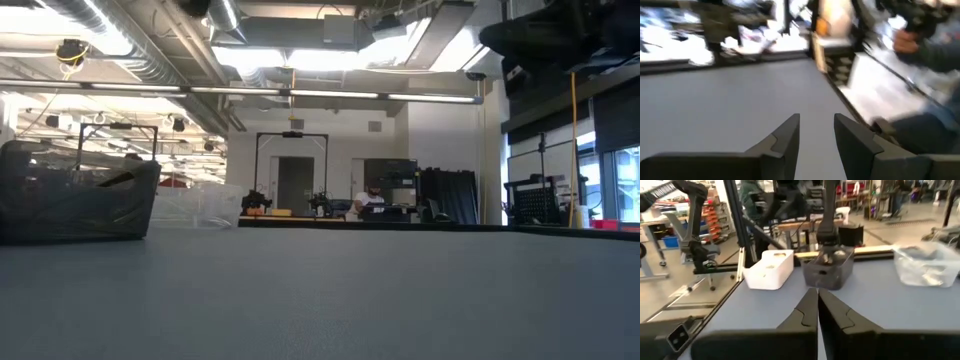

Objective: Sort silverware by color (type)
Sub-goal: Return to Home Position

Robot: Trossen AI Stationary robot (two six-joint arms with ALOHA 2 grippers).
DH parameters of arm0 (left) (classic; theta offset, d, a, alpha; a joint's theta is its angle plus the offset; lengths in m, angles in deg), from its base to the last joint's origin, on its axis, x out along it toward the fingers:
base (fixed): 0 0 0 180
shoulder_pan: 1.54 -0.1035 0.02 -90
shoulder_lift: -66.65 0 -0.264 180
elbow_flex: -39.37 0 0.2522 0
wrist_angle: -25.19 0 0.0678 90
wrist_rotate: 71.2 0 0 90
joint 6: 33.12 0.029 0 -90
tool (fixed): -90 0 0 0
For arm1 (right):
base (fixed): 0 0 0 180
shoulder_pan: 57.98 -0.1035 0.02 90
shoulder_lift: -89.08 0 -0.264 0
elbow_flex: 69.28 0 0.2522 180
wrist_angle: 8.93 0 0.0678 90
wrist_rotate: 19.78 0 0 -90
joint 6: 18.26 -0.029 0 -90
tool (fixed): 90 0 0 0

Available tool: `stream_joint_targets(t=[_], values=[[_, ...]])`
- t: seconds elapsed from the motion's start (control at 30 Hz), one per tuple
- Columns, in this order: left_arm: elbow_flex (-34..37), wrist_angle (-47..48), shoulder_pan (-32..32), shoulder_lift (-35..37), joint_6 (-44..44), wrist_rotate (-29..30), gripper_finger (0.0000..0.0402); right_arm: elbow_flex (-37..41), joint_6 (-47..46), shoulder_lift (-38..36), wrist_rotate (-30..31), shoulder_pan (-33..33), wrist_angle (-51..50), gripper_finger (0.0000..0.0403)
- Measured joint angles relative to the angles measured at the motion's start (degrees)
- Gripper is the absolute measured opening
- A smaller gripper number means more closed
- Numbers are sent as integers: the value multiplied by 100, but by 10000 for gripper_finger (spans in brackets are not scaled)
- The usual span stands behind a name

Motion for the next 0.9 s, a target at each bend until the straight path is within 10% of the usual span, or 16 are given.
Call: stream_joint_targets(t=[0.9], values=[[3806, -523, -840, 4754, -26, 2299, 105, 671, 110, -2774, -348, 881, -2020, 5]])
